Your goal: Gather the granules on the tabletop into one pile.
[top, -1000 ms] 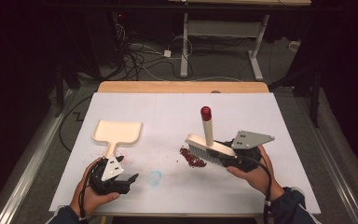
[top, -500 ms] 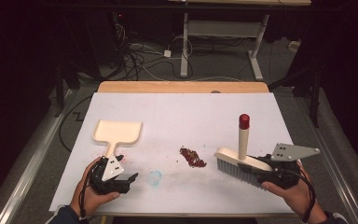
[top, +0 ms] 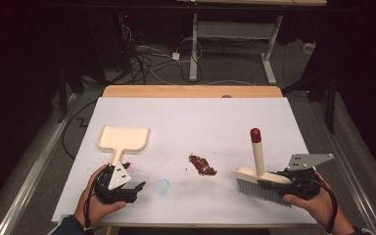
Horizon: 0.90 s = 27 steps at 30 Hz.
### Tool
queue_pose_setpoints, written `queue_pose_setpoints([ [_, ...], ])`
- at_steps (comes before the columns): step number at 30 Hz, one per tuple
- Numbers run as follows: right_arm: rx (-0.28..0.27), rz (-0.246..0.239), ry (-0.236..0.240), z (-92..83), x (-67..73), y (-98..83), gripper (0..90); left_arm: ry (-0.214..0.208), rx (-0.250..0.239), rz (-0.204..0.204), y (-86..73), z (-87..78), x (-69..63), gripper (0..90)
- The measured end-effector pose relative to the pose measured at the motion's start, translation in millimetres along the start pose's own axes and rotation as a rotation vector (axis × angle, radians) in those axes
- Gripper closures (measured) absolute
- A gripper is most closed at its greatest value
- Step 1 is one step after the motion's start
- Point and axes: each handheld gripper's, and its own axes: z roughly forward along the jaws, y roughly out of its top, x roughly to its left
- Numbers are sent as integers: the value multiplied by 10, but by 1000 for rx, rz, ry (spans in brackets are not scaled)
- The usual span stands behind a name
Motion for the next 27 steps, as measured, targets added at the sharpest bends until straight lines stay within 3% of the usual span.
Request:
queue_pose_setpoints([
  [4, 36, 15, 16, 66, -157, -7, 673, 2, 2, 11, -4, 4, 2, 210],
  [11, 79, 0, 38, 140, -525, 72, 632, -3, 6, 14, 1, 24, -10, 210],
  [15, 88, 3, 62, 246, -694, 112, 603, -6, 13, 17, 0, 39, -11, 210],
  [18, 112, 1, 54, 333, -793, 135, 570, -8, 14, 19, -4, 39, -16, 210],
  [25, 96, 39, 86, 436, -963, 178, 550, -10, 18, 23, -6, 41, -18, 210],
  [27, 69, 62, 83, 429, -1001, 183, 518, -13, 20, 23, -6, 46, -20, 210],
])
